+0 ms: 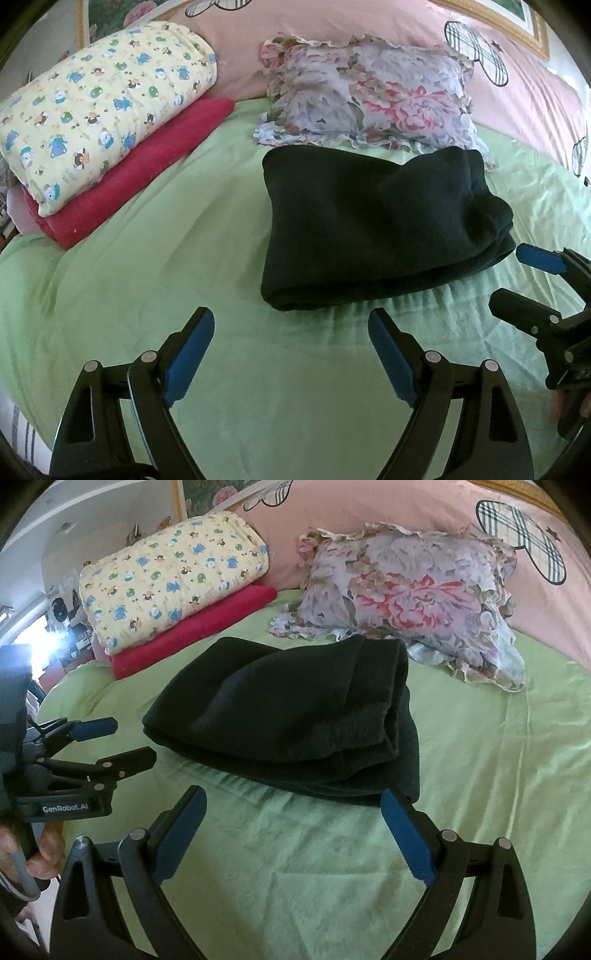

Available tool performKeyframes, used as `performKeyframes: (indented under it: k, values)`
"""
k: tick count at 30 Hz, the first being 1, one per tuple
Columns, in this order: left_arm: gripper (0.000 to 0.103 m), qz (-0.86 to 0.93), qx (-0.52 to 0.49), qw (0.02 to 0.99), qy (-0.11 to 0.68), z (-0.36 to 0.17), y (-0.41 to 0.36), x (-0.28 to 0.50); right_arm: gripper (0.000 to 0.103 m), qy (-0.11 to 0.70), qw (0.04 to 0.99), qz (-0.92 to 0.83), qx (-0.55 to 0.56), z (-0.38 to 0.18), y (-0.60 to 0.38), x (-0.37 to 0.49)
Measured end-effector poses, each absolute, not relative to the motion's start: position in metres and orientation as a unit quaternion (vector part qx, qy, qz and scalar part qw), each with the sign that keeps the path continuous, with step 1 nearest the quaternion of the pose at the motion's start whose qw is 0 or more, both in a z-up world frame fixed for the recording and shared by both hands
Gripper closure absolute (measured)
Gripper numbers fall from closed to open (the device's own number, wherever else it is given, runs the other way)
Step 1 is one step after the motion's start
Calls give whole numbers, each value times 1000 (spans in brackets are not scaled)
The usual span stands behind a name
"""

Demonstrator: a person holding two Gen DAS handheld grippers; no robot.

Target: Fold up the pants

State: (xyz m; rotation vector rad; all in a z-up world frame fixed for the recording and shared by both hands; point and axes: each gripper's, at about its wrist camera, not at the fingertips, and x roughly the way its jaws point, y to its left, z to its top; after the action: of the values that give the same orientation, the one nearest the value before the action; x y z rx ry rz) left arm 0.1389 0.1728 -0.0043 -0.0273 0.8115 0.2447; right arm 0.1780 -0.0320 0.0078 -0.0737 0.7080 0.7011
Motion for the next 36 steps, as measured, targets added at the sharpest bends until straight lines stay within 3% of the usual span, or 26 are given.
performKeyframes:
  k: [36]
  values:
    - [17,126,-15,909,398,-10,177,154,7,332,880,337,-49,5,-16,189]
